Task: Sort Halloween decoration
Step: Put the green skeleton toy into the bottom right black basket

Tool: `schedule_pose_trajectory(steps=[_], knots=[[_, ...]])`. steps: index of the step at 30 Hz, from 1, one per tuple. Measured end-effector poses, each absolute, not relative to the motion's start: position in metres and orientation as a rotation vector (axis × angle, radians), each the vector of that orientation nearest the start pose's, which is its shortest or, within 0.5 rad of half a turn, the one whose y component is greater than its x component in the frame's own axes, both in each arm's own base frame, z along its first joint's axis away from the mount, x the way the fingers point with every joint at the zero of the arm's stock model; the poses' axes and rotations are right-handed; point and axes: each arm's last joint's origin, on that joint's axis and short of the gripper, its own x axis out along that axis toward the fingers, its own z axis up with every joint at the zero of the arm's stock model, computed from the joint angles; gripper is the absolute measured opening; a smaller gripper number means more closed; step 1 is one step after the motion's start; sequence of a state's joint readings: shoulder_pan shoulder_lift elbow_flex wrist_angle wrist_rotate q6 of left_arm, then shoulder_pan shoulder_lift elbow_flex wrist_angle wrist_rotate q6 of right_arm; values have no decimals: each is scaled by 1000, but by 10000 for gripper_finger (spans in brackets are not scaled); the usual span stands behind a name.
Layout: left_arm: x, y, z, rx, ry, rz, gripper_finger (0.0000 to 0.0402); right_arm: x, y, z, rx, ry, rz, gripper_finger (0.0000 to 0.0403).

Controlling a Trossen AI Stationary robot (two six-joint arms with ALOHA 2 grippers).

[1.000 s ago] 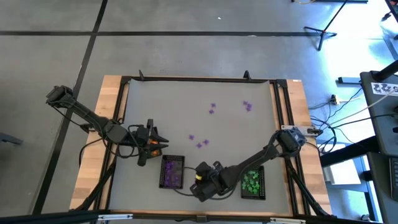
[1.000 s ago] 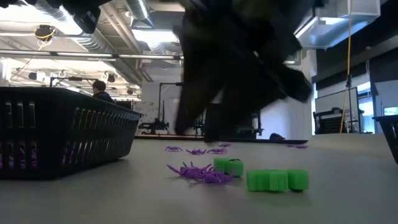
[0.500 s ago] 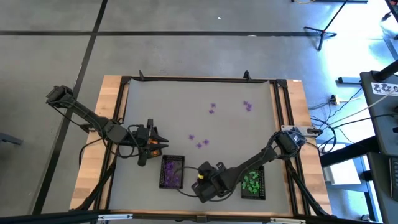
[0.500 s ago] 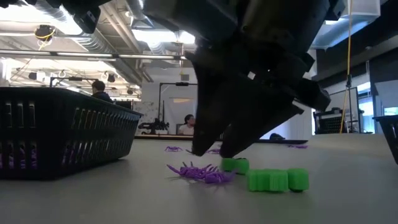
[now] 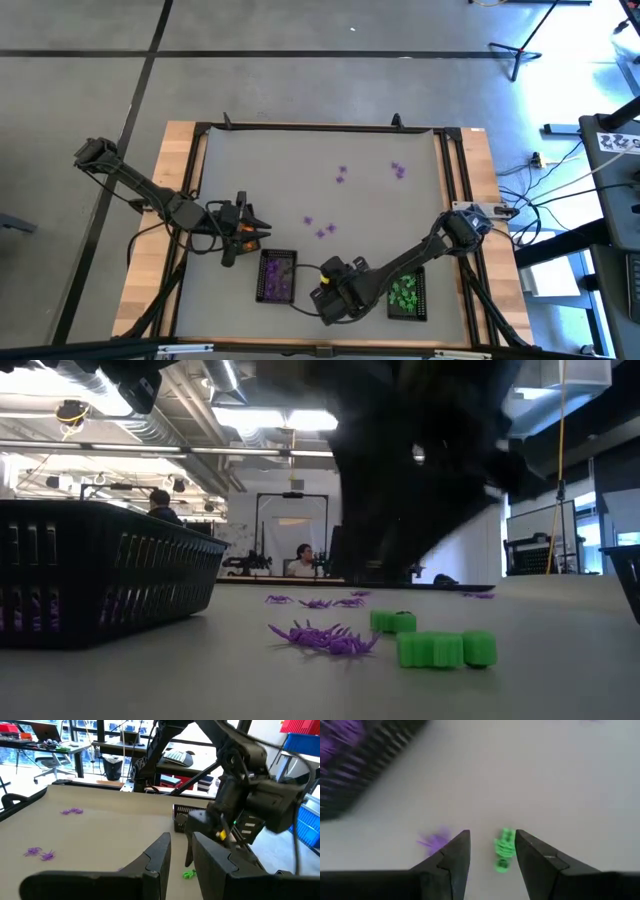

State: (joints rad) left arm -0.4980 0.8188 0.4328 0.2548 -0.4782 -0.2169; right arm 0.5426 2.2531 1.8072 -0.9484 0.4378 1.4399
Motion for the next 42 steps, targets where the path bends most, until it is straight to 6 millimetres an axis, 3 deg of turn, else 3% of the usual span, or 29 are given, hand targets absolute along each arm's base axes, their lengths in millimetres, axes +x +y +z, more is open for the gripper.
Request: schedule_pose_trajectory(steps=[7,12,15,19,21,24,29,34,37,42], knots=[[166,-75,247,-155,117,-7,75,390,224,140,591,1112,-755,156],[166,-75,247,-155,117,-7,75,389,224,134,579,1157,-766,150],[166,-75,247,-155,117,-8,75,388,224,134,558,1150,-770,115],[166,-75,247,-155,117,-7,75,389,224,141,514,1166,-744,33],[166,-75,247,-155,117,-7,75,391,225,148,487,1183,-732,15],[166,-75,247,-155,117,-7,75,391,225,166,474,1207,-751,32],[166,-75,247,-155,117,-7,75,377,225,219,433,1321,-840,36],[166,-75,247,-155,118,-7,75,364,239,264,504,1346,-681,16],[166,-75,247,-152,124,-6,75,349,250,278,581,1375,-654,22],[166,-75,247,-151,126,-7,75,333,267,275,555,1361,-656,31]])
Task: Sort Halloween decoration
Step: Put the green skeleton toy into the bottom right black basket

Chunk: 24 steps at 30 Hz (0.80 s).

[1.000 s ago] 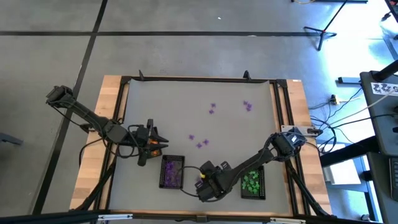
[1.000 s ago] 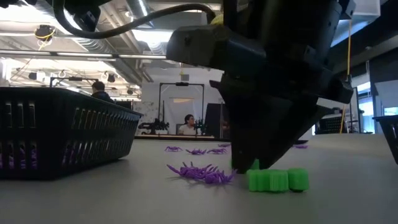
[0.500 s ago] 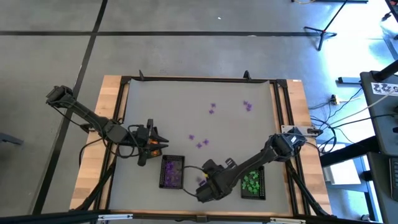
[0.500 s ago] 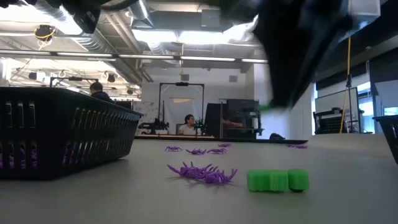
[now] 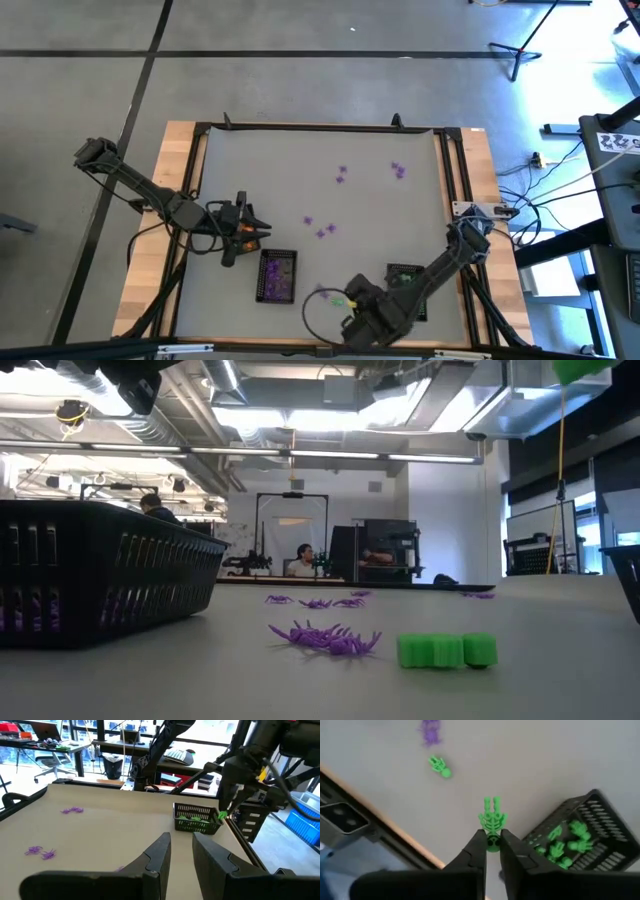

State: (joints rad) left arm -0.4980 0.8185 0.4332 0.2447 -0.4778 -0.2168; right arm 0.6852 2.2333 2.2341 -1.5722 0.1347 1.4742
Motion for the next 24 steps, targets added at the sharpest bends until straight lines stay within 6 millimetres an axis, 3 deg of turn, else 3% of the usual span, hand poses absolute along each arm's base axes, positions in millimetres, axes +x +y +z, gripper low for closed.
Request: schedule_pose_trajectory(steps=[7,16,19,24], knots=[[166,-75,247,-151,126,-6,75,327,275,257,435,1185,-718,17],[166,-75,247,-151,125,-7,75,326,243,240,493,1050,-656,14],[166,-75,247,-151,125,-7,75,308,227,235,569,988,-633,14],[166,-75,247,-151,125,-7,75,260,202,229,760,1034,-697,18]])
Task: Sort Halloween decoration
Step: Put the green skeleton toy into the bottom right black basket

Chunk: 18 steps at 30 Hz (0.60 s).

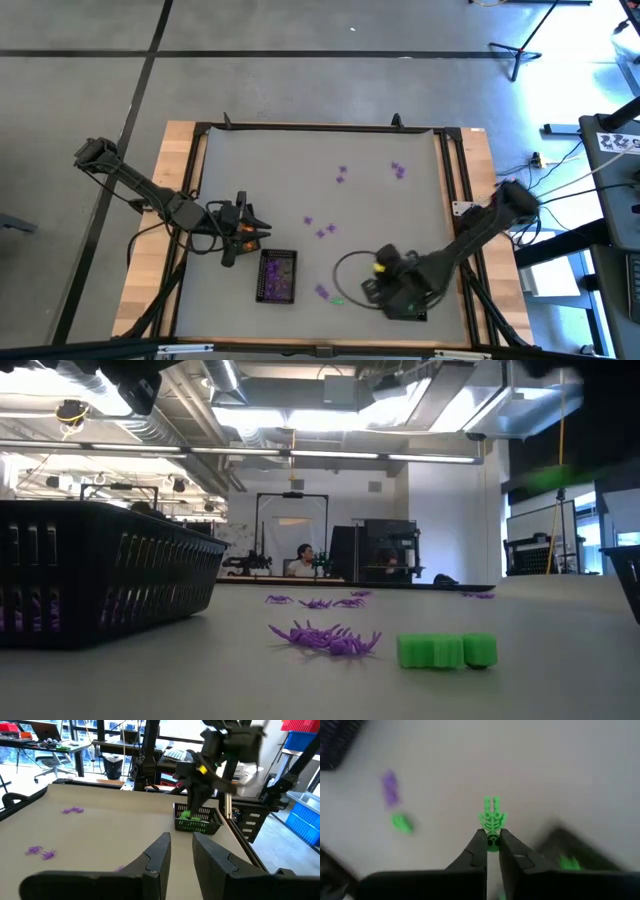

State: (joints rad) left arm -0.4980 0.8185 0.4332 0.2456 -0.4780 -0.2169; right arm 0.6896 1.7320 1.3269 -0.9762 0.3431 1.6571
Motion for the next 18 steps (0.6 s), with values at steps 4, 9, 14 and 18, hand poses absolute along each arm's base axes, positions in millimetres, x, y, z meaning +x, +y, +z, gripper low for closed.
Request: schedule_pose_trajectory(steps=[4,9,14,18], knots=[[166,-75,247,-151,125,-7,75,230,198,240,941,1197,-716,22],[166,-75,247,-151,125,-7,75,216,206,251,1032,1217,-715,24],[166,-75,247,-151,125,-7,75,218,211,243,1037,1217,-730,54],[166,-75,247,-151,125,-6,75,222,215,233,1015,1230,-761,115]])
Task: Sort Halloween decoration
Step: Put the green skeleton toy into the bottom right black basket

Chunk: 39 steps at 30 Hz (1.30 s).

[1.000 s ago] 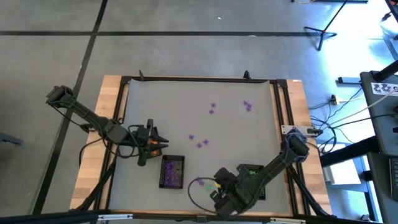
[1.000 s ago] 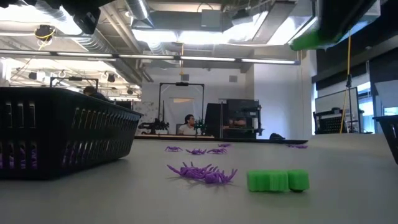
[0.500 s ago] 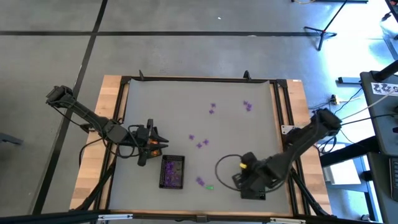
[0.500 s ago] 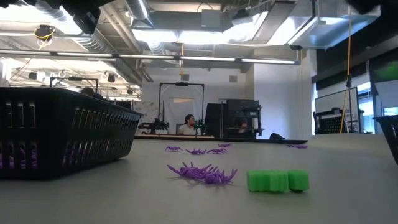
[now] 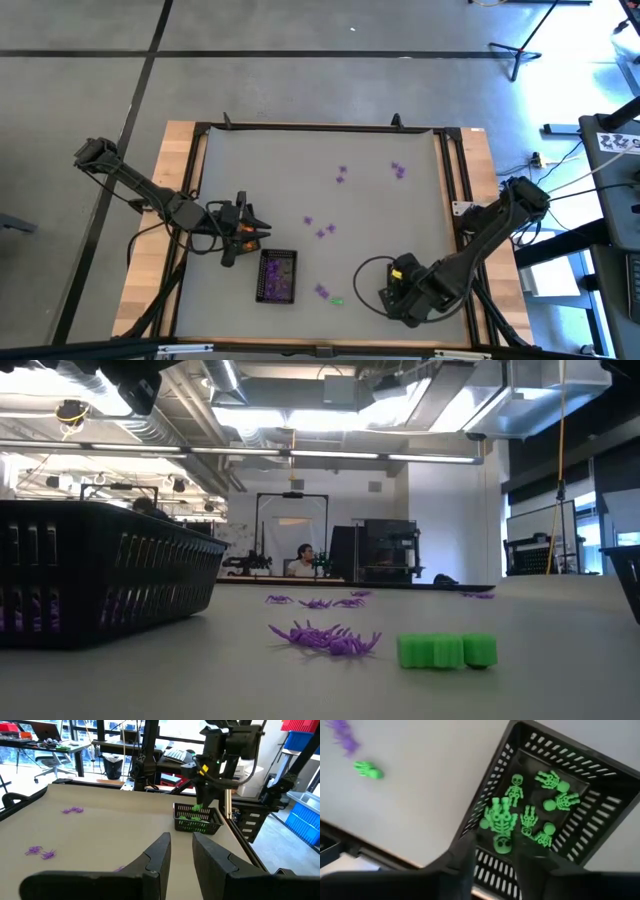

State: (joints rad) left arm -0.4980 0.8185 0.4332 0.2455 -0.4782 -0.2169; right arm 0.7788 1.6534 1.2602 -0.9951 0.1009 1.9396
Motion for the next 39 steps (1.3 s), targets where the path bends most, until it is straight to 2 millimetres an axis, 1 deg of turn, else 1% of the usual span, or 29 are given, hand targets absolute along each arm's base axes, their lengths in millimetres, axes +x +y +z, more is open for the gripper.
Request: schedule_pose_trajectory(steps=[3,5,8,11,13,15,19,22,24,26,28,31,35,39], knots=[[166,-75,247,-151,126,-7,75,223,216,228,1001,1243,-777,157],[166,-75,247,-151,125,-6,75,223,216,227,1000,1245,-779,177],[166,-75,247,-151,125,-7,75,224,216,227,1001,1242,-780,192],[166,-75,247,-151,125,-7,75,228,213,227,1021,1221,-787,193],[166,-75,247,-151,125,-6,75,237,211,229,1041,1163,-745,190],[166,-75,247,-151,125,-7,75,250,209,232,1041,1067,-653,185],[166,-75,247,-151,125,-7,75,286,211,234,992,873,-410,174],[166,-75,247,-151,125,-7,75,309,211,222,900,841,-292,166],[166,-75,247,-151,125,-6,75,321,211,208,850,870,-245,161],[166,-75,247,-151,126,-6,75,328,210,192,814,932,-221,158],[166,-75,247,-151,126,-7,75,333,208,176,819,1022,-202,157],[166,-75,247,-150,126,-6,75,337,205,160,841,1131,-178,156],[166,-75,247,-150,127,-6,75,338,207,149,807,1162,-169,156],[166,-75,247,-150,127,-6,75,340,207,153,720,1143,-184,156]])
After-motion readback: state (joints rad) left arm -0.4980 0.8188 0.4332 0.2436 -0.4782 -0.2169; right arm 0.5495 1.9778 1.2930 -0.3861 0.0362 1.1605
